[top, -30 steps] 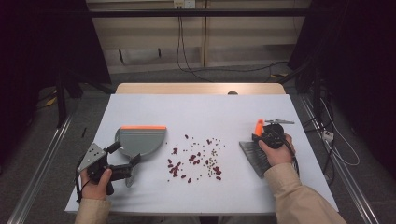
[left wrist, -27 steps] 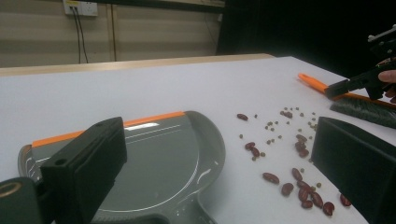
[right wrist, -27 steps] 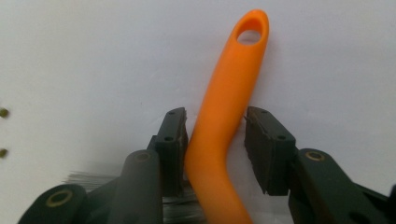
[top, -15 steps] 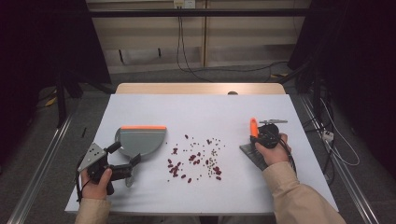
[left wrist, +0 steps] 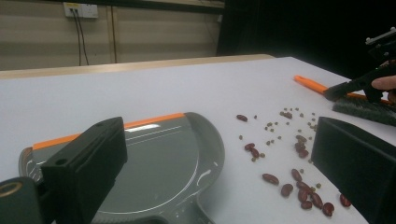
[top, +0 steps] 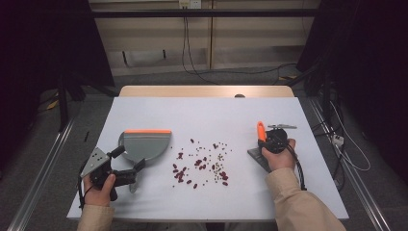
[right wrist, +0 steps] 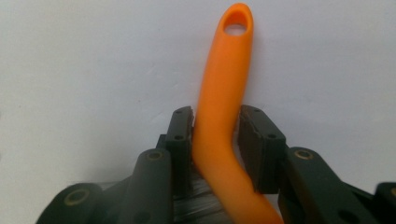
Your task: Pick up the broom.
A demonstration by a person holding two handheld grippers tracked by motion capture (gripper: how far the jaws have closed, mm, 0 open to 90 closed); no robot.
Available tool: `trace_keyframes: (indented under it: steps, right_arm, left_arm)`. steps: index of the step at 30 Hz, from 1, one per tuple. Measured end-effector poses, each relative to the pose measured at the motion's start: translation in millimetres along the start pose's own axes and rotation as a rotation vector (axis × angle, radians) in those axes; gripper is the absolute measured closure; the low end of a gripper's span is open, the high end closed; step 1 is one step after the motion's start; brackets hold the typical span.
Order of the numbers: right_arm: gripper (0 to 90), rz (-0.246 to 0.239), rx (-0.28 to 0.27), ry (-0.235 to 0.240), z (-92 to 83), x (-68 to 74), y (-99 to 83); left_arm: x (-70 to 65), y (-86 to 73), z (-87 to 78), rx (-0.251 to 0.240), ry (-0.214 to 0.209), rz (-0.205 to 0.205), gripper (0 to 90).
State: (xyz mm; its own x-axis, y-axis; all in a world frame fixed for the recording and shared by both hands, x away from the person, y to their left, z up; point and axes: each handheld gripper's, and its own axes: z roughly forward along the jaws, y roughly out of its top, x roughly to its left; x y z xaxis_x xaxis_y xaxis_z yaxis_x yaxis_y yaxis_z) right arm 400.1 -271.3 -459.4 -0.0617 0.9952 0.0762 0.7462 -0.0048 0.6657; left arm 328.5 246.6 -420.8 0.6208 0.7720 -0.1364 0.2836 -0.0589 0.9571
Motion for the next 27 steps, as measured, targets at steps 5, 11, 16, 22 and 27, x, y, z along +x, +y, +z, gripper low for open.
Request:
trace_keyframes:
  steps: [5,11,16,22,27]
  right_arm:
    - [66.8,0.006,0.019,-0.004,0.5,0.4,2.6]
    - [67.0,-0.014,0.002,-0.016,0.2,2.1,0.8]
    - [67.6,-0.018,0.016,-0.030,0.0,4.5,3.2]
    - [68.9,-0.046,0.053,-0.032,-1.6,6.1,9.6]
    - [70.5,-0.004,0.020,0.048,-11.7,1.9,14.6]
  left_arm:
    - [-0.5,0.3,0.7,0.000,-0.001,-0.002,3.3]
    - [-0.5,1.9,-1.4,-0.009,0.004,-0.001,3.3]
    - [-0.2,3.6,-3.1,-0.016,0.009,-0.002,3.3]
    - [-2.9,6.3,-2.0,-0.022,0.005,0.002,3.4]
    - [-4.8,7.6,-2.2,-0.027,-0.001,0.003,3.4]
